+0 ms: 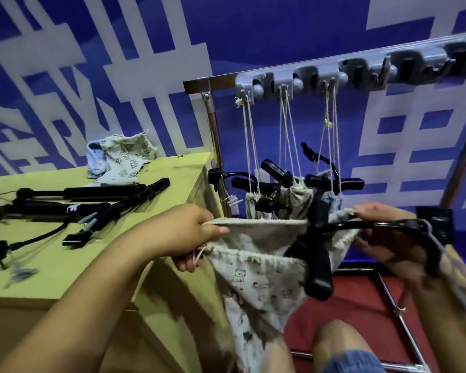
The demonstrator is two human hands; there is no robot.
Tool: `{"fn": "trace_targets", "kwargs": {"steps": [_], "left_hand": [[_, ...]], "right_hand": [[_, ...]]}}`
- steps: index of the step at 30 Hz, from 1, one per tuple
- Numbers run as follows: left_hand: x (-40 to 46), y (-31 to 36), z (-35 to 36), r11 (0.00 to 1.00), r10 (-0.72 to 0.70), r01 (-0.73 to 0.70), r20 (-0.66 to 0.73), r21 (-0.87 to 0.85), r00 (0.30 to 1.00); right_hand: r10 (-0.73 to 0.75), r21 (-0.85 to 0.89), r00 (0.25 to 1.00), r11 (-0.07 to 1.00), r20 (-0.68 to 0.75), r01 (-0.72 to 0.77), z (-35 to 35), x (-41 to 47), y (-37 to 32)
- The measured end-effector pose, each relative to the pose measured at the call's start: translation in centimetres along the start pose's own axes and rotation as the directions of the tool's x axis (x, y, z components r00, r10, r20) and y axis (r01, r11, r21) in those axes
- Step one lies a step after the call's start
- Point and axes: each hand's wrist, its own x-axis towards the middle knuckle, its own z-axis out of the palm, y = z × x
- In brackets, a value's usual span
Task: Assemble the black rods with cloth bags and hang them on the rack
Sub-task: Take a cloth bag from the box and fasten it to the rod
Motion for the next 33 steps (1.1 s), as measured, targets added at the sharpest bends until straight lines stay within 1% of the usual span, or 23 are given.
{"fn": "trace_targets", "kwargs": {"steps": [2,4,6,8,10,11,14,16,19,21,22,23,24,26,27,29,30,32,33], "left_hand": [[0.1,-0.2,0.2,0.979,0.031,-0.027,0.018,-0.204,0.999],[0.3,-0.9,0.0,0.906,0.105,-0.099,-0.008,-0.411,0.994],[0.8,-2.0,-0.3,0.744,0.185,-0.139,0.002,-0.654,0.983],[1.1,-3.1,-0.6,0.584,0.241,-0.131,0.017,-0.801,0.970],[1.3,-3.7,-0.6,0.456,0.245,-0.112,0.003,-0.883,0.970],[1.2,-4.0,-0.7,0.376,0.226,-0.096,-0.010,-0.922,0.974],[1.2,-4.5,-1.1,0.069,0.132,-0.038,-0.028,-0.997,0.991],[1.1,-4.7,-1.4,-0.077,0.098,-0.010,-0.017,-0.997,0.995],[1.2,-4.5,-1.0,-0.202,0.068,-0.042,-0.057,-0.978,0.996],[1.1,-3.9,-0.7,-0.255,0.110,-0.120,-0.152,-0.960,0.982],[0.9,-3.3,-0.6,-0.269,0.140,-0.172,-0.215,-0.948,0.967],[0.5,-2.6,-0.4,-0.255,0.184,-0.234,-0.285,-0.938,0.941],[-0.1,-1.5,-0.1,-0.218,0.229,-0.306,-0.353,-0.927,0.907],[-1.2,1.2,0.9,-0.070,0.293,-0.457,-0.456,-0.887,0.840],[-1.6,2.5,1.5,0.014,0.315,-0.531,-0.500,-0.848,0.807],[-1.5,3.8,2.3,0.112,0.378,-0.662,-0.584,-0.741,0.718],[-1.3,3.8,2.4,0.148,0.423,-0.721,-0.616,-0.677,0.665],[-1.2,3.0,2.0,0.234,0.449,-0.822,-0.693,-0.519,0.565],[-1.2,2.3,1.7,0.280,0.437,-0.839,-0.717,-0.466,0.544]], "right_hand": [[0.093,0.096,0.994,0.991,0.051,-0.097,-0.4,0.1,0.0],[0.180,0.135,0.982,0.973,0.055,-0.186,-0.4,0.1,-0.4],[0.201,0.112,0.979,0.973,0.035,-0.203,-0.1,-0.1,-1.0],[0.184,0.093,0.983,0.978,0.022,-0.185,0.2,-0.2,-1.2],[0.150,0.099,0.989,0.984,-0.001,-0.149,0.3,-0.2,-1.3],[0.135,0.116,0.991,0.984,-0.007,-0.133,0.3,-0.1,-1.3],[0.121,0.168,0.991,0.980,-0.049,-0.111,0.5,0.3,-1.9],[0.165,0.210,0.985,0.966,-0.055,-0.150,0.4,0.6,-2.2],[0.216,0.373,0.976,0.903,0.036,-0.214,0.5,0.8,-2.6],[0.183,0.449,0.977,0.868,0.106,-0.211,1.0,1.0,-3.0],[0.148,0.453,0.979,0.869,0.143,-0.197,1.5,1.0,-3.3],[0.108,0.437,0.979,0.883,0.172,-0.174,2.3,0.9,-3.6],[0.067,0.404,0.978,0.903,0.196,-0.143,3.1,0.9,-3.8],[-0.003,0.261,0.970,0.963,0.242,-0.062,5.2,0.5,-4.2],[-0.044,0.145,0.967,0.989,0.252,0.007,6.1,0.4,-4.3],[-0.154,-0.042,0.961,0.985,0.229,0.168,7.3,0.3,-4.3],[-0.195,-0.080,0.959,0.973,0.208,0.215,7.7,0.3,-4.4],[-0.247,-0.077,0.959,0.963,0.140,0.260,7.3,0.8,-5.0],[-0.261,-0.048,0.960,0.963,0.097,0.266,6.8,1.1,-5.5]]}}
